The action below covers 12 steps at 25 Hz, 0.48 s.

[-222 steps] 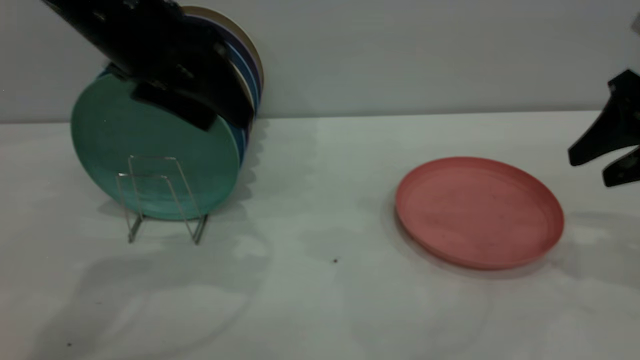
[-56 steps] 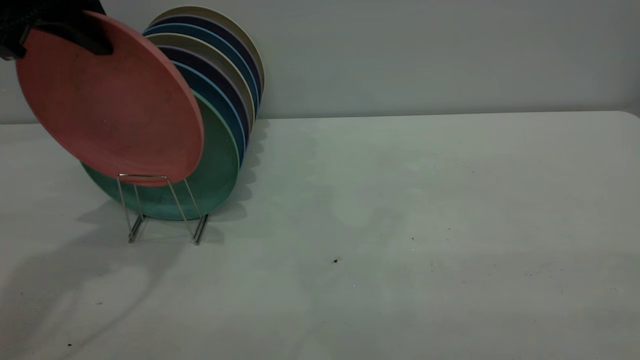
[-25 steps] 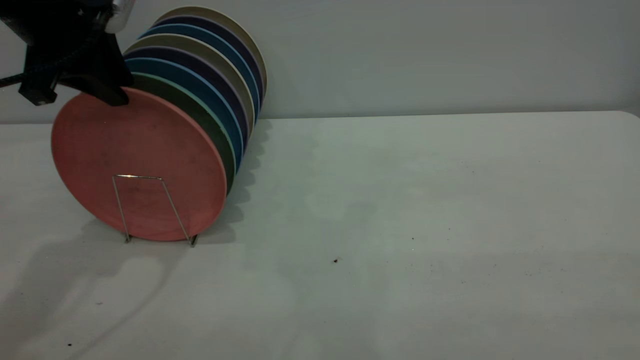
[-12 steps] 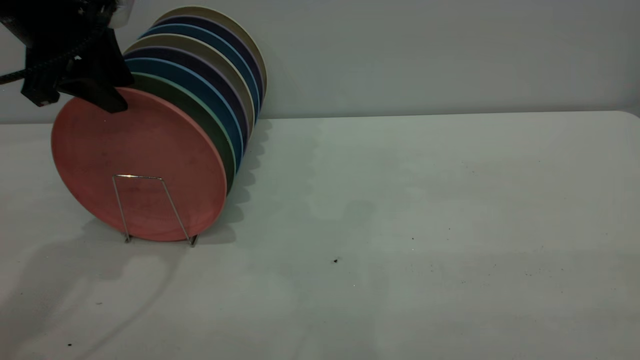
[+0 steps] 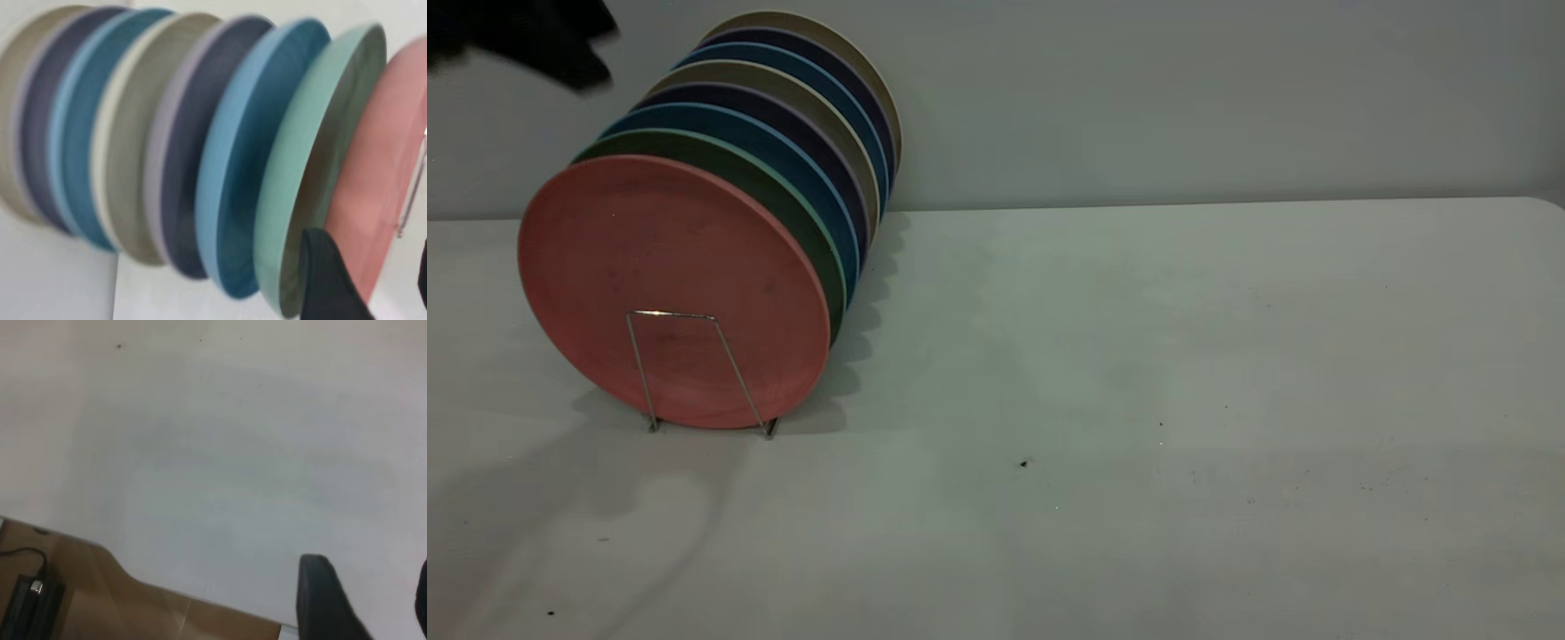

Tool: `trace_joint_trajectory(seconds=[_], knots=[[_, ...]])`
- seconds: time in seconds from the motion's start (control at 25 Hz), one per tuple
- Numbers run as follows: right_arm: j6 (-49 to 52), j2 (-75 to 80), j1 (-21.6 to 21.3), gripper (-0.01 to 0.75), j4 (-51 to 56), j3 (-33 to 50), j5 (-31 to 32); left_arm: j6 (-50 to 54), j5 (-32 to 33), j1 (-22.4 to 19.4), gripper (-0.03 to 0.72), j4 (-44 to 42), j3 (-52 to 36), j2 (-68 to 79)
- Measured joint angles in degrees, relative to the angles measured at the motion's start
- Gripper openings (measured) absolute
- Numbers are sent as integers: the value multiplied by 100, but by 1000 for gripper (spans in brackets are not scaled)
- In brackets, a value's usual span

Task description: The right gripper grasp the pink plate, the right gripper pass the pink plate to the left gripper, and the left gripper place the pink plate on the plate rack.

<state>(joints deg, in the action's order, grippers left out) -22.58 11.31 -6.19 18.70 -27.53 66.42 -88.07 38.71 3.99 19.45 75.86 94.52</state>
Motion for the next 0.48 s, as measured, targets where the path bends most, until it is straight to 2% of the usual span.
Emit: trace_joint_trajectory(seconds=[0.16,0.48], knots=[[187,0,0,358,-144,0,-11,1242,625,0,377,-5,0,-927],[1333,0,0,358,-890,0,-144,4100,2283,0,377,-158,0,-2815]])
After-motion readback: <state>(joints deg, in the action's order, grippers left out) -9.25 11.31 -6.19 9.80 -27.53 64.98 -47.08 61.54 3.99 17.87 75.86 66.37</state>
